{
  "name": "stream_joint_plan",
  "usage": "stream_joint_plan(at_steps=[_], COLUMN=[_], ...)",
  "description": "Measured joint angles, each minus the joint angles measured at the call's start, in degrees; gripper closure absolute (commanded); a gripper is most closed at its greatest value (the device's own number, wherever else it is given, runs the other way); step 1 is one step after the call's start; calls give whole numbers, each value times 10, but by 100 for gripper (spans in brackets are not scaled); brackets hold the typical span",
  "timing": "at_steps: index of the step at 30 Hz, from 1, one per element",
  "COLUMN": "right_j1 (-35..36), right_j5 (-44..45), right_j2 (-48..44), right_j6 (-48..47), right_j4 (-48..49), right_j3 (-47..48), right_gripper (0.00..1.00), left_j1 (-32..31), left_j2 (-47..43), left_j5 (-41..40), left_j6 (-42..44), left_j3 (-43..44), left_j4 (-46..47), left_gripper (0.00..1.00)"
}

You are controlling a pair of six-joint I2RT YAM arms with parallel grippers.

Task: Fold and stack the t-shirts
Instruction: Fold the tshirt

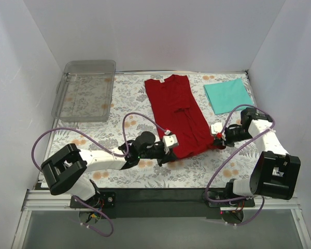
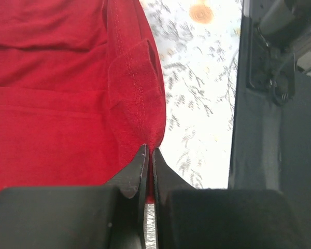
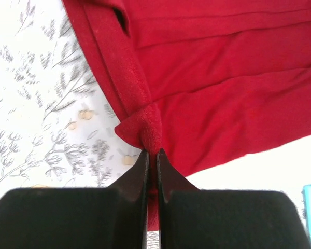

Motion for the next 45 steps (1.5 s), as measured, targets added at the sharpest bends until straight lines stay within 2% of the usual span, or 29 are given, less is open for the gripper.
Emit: stream_joint_plan(at_steps=[13, 25, 37, 45], right_j1=[63, 109, 158, 158], right_j5=[-57, -52, -15, 13], right_j2=[158, 330, 433, 455], right_j6=[135, 236, 310, 361], right_j4=[-17, -12, 9, 42], right_j3=[244, 429, 541, 550], right_gripper=[99, 99, 99, 99], left_j1=[124, 222, 269, 289], left_j2=[34, 119, 187, 223], left_j5=[82, 121, 119, 111], left_j6=[15, 30, 63, 64], left_j3=[95, 165, 239, 250], left_j4=[-20, -38, -73, -81], left_gripper=[100, 100, 100, 100])
